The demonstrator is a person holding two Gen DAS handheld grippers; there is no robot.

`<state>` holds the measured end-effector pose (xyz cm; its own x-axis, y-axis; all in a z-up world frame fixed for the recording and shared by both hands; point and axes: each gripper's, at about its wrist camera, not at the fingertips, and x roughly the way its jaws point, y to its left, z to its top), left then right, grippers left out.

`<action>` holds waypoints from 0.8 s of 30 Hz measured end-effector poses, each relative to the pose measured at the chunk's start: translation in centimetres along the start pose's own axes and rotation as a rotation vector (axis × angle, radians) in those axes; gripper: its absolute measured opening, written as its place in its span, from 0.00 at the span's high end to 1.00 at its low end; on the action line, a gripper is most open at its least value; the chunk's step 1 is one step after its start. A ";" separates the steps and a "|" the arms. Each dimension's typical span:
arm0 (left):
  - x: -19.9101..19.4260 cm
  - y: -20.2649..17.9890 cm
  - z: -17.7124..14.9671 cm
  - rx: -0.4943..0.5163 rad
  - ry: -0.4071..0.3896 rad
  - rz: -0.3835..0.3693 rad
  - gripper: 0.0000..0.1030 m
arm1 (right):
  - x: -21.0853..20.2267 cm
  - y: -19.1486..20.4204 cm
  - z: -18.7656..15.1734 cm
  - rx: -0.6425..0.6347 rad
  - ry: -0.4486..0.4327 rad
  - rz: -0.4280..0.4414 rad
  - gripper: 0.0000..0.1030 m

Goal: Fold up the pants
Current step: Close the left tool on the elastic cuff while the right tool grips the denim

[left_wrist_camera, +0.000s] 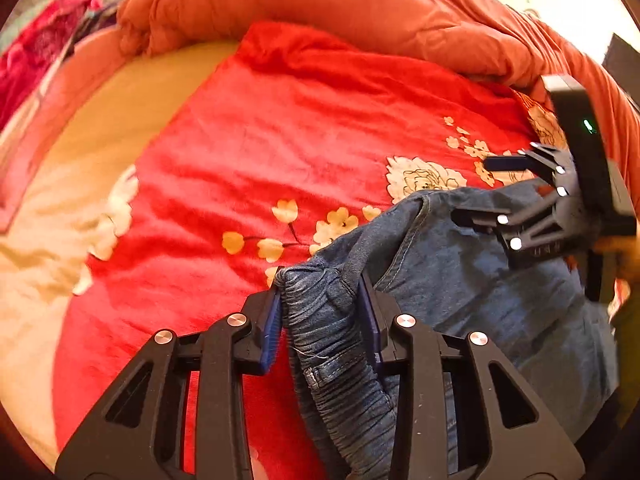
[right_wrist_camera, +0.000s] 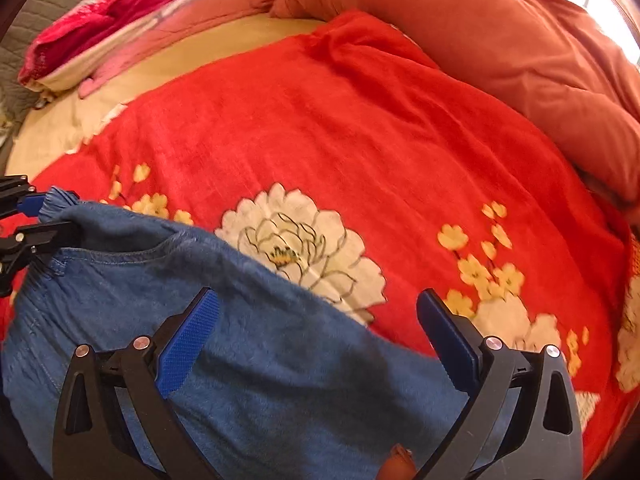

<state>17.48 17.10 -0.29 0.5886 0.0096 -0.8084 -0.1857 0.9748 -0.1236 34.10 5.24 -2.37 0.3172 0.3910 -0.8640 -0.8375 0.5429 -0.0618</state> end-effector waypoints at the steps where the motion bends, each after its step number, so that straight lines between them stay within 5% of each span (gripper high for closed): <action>1: -0.4 -0.2 -0.1 0.022 -0.013 0.012 0.75 | 0.1 -0.2 0.3 -0.010 -0.007 0.001 0.04; 7: -1.8 -0.6 -0.3 0.060 -0.068 0.016 0.75 | 1.6 1.1 0.9 -0.144 0.023 0.046 0.11; 11: -1.3 -0.5 -0.3 0.067 -0.045 0.021 0.75 | 2.6 2.3 0.0 -0.126 0.058 0.117 0.53; 12: -1.3 -0.6 -0.3 0.070 -0.044 0.026 0.75 | 2.3 2.7 -0.2 -0.132 0.041 0.124 0.71; 15: -1.6 -0.4 -0.3 0.064 -0.060 0.025 0.75 | 1.0 3.5 -0.4 -0.119 -0.019 0.137 0.89; 24: -3.4 -0.4 -0.7 0.060 -0.111 -0.021 0.75 | -6.1 3.7 -2.8 -0.008 -0.196 0.076 0.92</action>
<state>15.02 16.53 2.12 0.6762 0.0110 -0.7366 -0.1274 0.9866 -0.1022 27.80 2.82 1.27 0.3323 0.5681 -0.7529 -0.8658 0.5003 -0.0046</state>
